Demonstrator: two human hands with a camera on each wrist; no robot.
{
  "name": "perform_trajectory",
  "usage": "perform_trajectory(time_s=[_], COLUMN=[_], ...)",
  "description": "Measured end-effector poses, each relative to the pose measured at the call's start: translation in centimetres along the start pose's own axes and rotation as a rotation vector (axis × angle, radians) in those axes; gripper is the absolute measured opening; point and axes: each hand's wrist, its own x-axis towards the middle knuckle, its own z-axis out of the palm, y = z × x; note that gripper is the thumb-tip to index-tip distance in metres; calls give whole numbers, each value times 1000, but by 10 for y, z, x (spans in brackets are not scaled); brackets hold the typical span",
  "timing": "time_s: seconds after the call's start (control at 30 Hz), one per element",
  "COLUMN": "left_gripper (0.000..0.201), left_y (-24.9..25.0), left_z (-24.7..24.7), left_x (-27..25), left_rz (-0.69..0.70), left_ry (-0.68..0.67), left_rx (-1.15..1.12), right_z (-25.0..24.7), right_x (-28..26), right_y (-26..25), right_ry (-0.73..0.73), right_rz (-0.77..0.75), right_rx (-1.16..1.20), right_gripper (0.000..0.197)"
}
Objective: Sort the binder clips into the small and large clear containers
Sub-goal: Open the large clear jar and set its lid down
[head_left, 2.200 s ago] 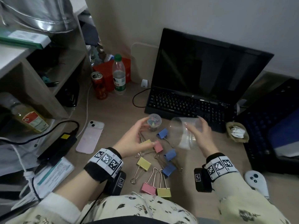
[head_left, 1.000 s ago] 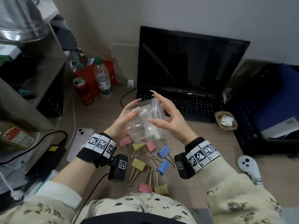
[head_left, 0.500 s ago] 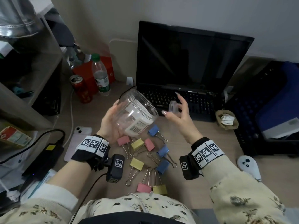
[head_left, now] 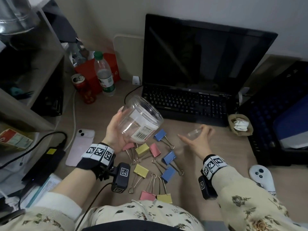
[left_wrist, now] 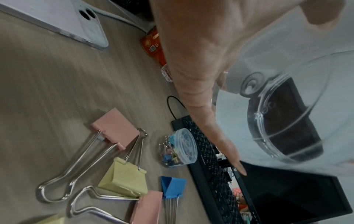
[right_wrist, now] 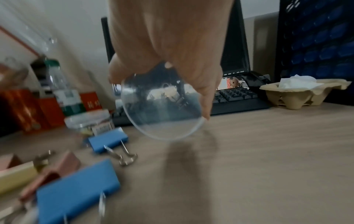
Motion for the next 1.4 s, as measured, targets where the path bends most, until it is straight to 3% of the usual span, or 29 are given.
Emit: perform_trajectory(time_s=[0.17, 0.3, 0.43, 0.6, 0.77, 0.83, 0.9, 0.93, 0.97, 1.03, 1.1, 1.17, 1.27, 1.33, 1.4], left_gripper=[52, 48, 56, 65, 57, 77, 105, 109, 105, 76, 48, 41, 62, 89, 87], left_y=[-6, -11, -14, -14, -14, -15, -17, -18, -19, -20, -19, -19, -19, -21, -22], left_z=[-1, -1, -3, -10, -17, -18, -18, -18, -16, -14, -16, -21, -24, -27, -30], left_x=[2, 1, 0, -8, -13, -14, -14, -16, -17, -20, -21, -20, -16, -13, -10], left_rz=[-43, -65, -77, -68, -54, -52, -75, -81, -79, -66, -50, -39, -79, -71, -20], left_ry=[2, -5, -32, -76, -138, -157, -188, -206, -213, -174, -156, -179, -206, -155, -64], left_rx=[24, 21, 26, 23, 45, 43, 59, 70, 79, 68, 46, 103, 276, 391, 455], right_z=[4, 5, 8, 11, 9, 6, 4, 2, 1, 0, 3, 7, 9, 9, 11], right_x=[-9, -15, -18, -28, -35, -40, -50, -59, -67, -79, -81, -78, -74, -71, -70], right_y=[19, 27, 41, 47, 14, -12, -42, -58, -71, -89, -94, -92, -85, -82, -80], right_ry=[23, 60, -79, -132, -22, 13, -122, -242, -365, -496, -487, -453, -457, -402, -340], right_rz=[-73, -143, -150, -127, -217, -274, -290, -271, -251, -236, -250, -240, -195, -197, -200], right_rx=[-93, -104, -288, -448, -333, -220, -37, 59, 124, 130, 158, 184, 273, 257, 217], right_gripper=[83, 64, 39, 33, 28, 33, 41, 42, 39, 33, 41, 39, 19, 33, 44])
